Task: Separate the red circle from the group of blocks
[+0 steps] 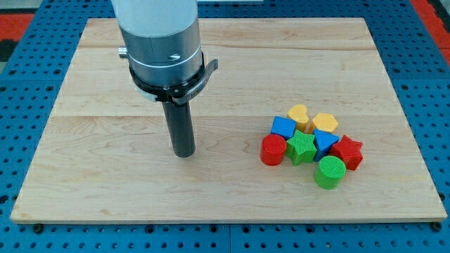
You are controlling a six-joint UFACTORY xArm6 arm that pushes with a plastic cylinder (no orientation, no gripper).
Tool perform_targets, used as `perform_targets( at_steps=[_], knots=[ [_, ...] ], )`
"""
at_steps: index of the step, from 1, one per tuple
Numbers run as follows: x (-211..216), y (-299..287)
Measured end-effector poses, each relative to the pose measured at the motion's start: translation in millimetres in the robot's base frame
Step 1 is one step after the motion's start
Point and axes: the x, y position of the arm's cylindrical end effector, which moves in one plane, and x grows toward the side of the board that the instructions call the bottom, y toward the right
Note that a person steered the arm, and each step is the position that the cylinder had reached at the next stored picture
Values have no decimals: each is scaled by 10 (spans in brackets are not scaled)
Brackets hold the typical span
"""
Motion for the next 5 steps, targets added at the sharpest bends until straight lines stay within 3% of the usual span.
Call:
perform_targets(
  at_steps=[2, 3, 5],
  knots=[
    [76, 110],
    [328, 225],
    [550, 1306]
  ],
)
